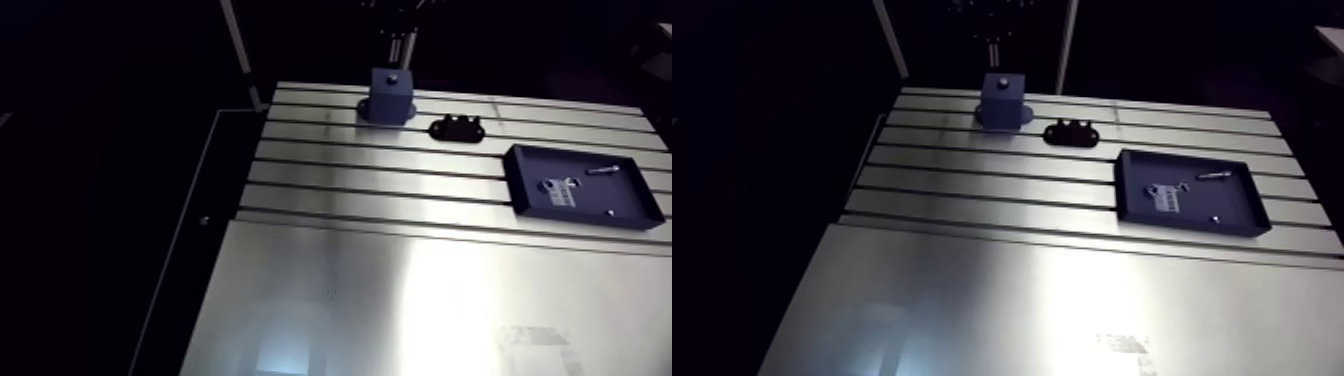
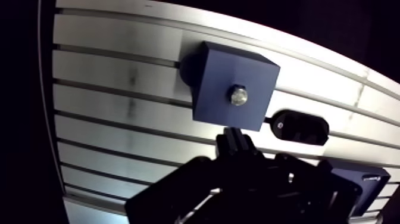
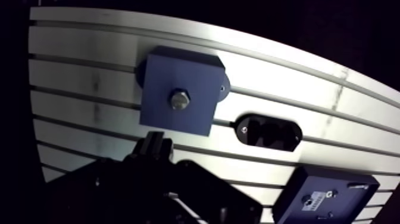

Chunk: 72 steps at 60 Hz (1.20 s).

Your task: Pick up the M10 bolt and insert it into the hex recess until seated.

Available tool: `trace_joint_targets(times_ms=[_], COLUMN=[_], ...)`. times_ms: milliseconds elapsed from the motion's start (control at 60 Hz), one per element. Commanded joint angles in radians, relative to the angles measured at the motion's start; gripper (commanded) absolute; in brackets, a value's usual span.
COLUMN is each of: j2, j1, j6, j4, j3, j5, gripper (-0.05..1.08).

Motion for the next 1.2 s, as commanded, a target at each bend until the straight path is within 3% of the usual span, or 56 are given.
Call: trace_joint_targets(times_ms=[17,233,733,1200], j2=[0.007,0.010,0.010,0.017], j1=[0.001,0.001,-0.011,-0.013], j6=[0.042,0.050,0.050,0.049], j4=[-0.005,-0.040,-0.092,-0.108], j3=[0.006,0.023,0.065,0.070], j5=[-0.003,0.000,-0.015,-0.009], gripper=[1.06,1.07,1.07,1.07])
